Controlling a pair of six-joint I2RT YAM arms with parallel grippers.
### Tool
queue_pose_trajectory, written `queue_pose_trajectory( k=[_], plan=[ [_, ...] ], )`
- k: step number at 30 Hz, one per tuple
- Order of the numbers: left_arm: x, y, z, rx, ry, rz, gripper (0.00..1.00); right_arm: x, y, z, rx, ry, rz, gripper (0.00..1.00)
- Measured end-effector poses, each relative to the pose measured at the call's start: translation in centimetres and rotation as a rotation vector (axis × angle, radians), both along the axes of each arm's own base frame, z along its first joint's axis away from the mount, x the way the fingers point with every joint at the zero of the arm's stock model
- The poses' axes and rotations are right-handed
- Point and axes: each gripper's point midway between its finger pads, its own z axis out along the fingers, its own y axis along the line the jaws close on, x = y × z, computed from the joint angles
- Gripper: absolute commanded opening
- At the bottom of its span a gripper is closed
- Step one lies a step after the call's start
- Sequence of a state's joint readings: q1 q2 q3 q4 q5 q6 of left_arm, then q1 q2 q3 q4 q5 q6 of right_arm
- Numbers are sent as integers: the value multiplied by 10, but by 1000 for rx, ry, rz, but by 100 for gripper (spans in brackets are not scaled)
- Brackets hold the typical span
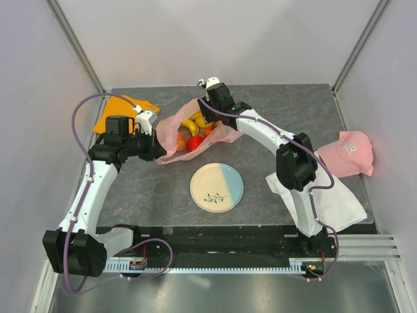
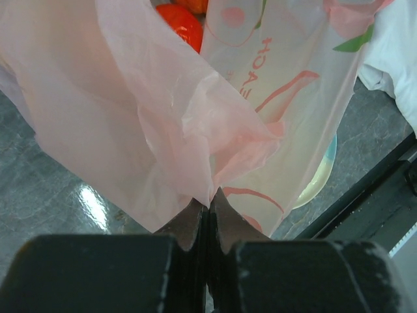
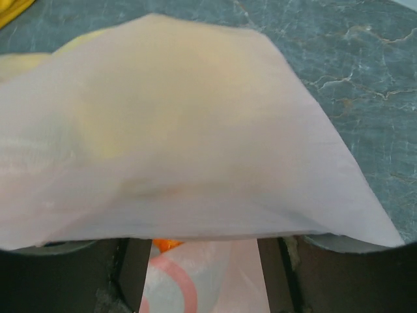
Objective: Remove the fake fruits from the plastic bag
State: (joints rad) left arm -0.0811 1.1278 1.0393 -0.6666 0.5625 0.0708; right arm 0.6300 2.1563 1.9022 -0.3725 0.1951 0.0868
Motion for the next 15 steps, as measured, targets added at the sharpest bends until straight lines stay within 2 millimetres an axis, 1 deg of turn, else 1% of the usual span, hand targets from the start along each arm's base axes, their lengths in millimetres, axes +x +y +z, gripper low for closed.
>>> queue_pose_trajectory(
  k=[3, 7, 10, 15],
  plan=[
    [-2, -1, -5, 0, 15, -2, 5, 13, 1, -3, 6, -13, -46, 60],
    [-3, -3, -5, -9, 21, -12, 5, 27, 2, -20, 1, -10, -96, 60],
    [-3, -4, -8, -10, 33, -14, 5, 28, 1, -33, -15, 11, -109, 60],
    [-2, -4, -12, -9, 48, -15, 5, 27, -2, -36, -13, 21, -132, 59]
  ],
)
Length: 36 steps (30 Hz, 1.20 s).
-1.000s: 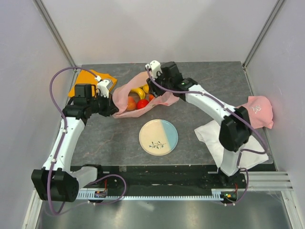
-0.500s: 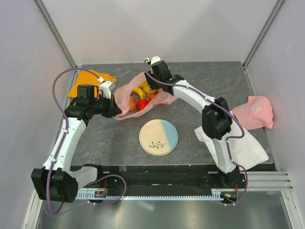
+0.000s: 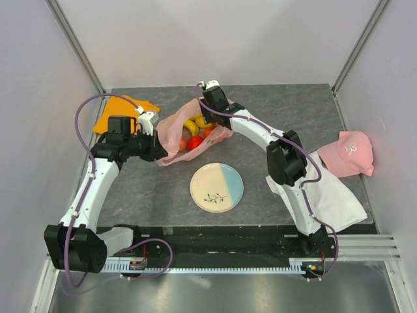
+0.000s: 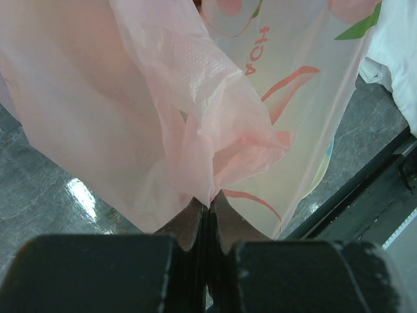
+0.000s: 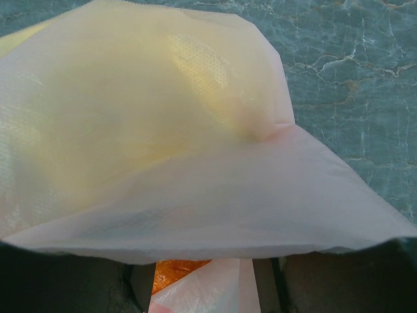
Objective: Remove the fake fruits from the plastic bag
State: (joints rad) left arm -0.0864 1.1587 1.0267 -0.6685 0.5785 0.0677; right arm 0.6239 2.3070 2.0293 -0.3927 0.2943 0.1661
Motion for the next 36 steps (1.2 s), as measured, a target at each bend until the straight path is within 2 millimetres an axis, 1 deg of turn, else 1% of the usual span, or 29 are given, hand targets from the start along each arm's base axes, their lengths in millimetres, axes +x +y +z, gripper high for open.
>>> queue_pose_trajectory(
  k=[2, 4, 5, 6, 7, 8, 11, 14, 15, 17, 20, 23, 28, 31, 32, 34, 36],
  plan=[
    [0, 0, 0, 0, 0, 0, 5, -1, -3, -3, -4, 14, -8, 59],
    [0, 0, 0, 0, 0, 0, 5, -2, -6, -6, -5, 24, -15, 56],
    [0, 0, 0, 0, 0, 0, 5, -3, -8, -8, -9, 29, -19, 53],
    [0, 0, 0, 0, 0, 0, 5, -3, -9, -8, -11, 33, -23, 43],
    [0, 0, 0, 0, 0, 0, 5, -2, -11, -9, -12, 36, -27, 38],
    [0, 0, 0, 0, 0, 0, 5, -2, -13, -10, -11, 39, -32, 25],
    [0, 0, 0, 0, 0, 0, 5, 3, -21, -9, -16, 32, -61, 18],
    [1, 0, -1, -2, 5, 2, 5, 5, -26, -9, -14, 34, -71, 14],
    [2, -1, -1, -4, 7, 4, 5, 6, -27, -9, -13, 34, -72, 7],
    [4, -1, -3, -8, 16, 9, 5, 5, -27, -8, -14, 33, -70, 0],
    [8, -3, -5, -23, 33, 24, 5, -2, -29, -3, -18, 38, -54, 0],
    [17, -5, -2, -44, 38, 44, 5, -17, -33, 19, -16, 37, -35, 0],
    [36, -13, 15, -89, -2, 65, 4, -49, -37, 81, 92, 14, -27, 0],
    [41, -16, 22, -104, -23, 72, 4, -69, -36, 109, 152, 10, -8, 0],
    [42, -17, 23, -109, -25, 76, 4, -75, -37, 116, 164, 14, -2, 0],
    [45, -17, 26, -117, -31, 87, 1, -88, -41, 121, 167, 32, 15, 0],
    [49, -15, 27, -112, -42, 110, 2, -102, -46, 116, 149, 67, 37, 0]
  ],
)
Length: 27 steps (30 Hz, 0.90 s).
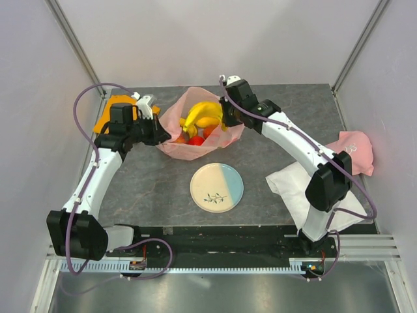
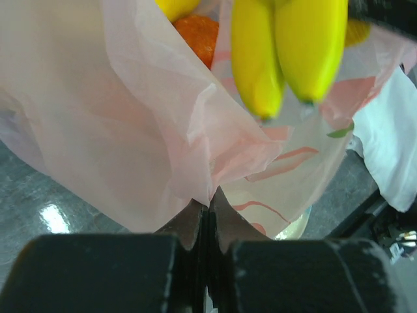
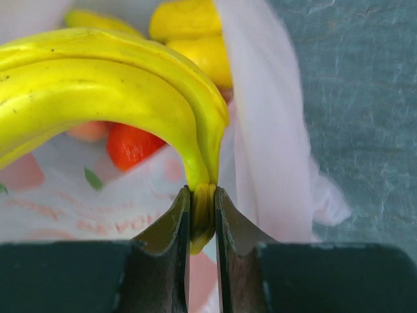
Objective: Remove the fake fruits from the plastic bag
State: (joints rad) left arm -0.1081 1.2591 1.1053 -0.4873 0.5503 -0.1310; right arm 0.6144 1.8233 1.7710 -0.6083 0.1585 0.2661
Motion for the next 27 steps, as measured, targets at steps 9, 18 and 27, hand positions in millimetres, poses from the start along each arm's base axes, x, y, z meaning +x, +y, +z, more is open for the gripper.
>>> queue_pose_trajectory(
  k=[9, 18, 27],
  plan=[
    [19, 11, 14, 41, -61, 77, 2, -90, -25, 8, -45, -4, 308, 0],
    [28, 13, 19, 48, -73, 89, 2, -201, -6, 13, -42, -138, 757, 0],
    [29, 13, 25, 48, -84, 89, 2, -162, -7, -132, -276, 196, 557, 0]
  ],
)
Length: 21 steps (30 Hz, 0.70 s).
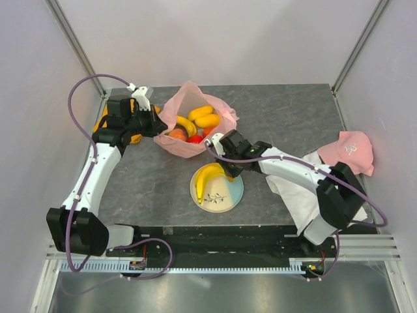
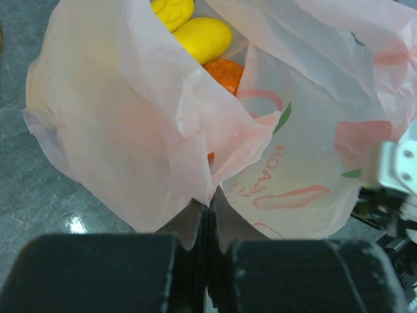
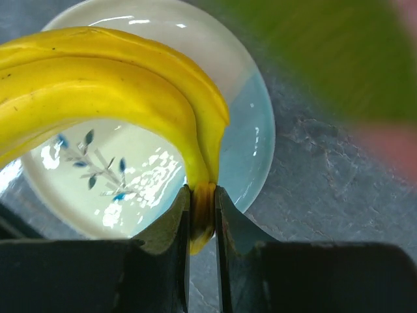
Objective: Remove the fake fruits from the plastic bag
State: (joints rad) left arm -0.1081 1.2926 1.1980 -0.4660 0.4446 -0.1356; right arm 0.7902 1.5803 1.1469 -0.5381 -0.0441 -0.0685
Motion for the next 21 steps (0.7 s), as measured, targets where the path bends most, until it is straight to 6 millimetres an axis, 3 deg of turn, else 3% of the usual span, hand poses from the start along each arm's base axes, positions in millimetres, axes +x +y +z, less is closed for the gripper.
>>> queue_pose_trajectory(
  k=[3, 9, 15, 21],
  plan=[
    [-1, 1, -1, 5, 3, 0, 2, 16, -1, -13, -39, -6, -102, 0],
    [-3, 2, 1, 16, -4, 2, 2, 42, 0, -2, -31, -93, -242, 0],
    [-2, 5, 0, 26, -6, 13, 2, 47, -3, -6, -33, -137, -315, 0],
    [-2, 5, 0, 26, -7, 12, 2, 42, -6, -28, -67, -141, -341, 0]
  ],
)
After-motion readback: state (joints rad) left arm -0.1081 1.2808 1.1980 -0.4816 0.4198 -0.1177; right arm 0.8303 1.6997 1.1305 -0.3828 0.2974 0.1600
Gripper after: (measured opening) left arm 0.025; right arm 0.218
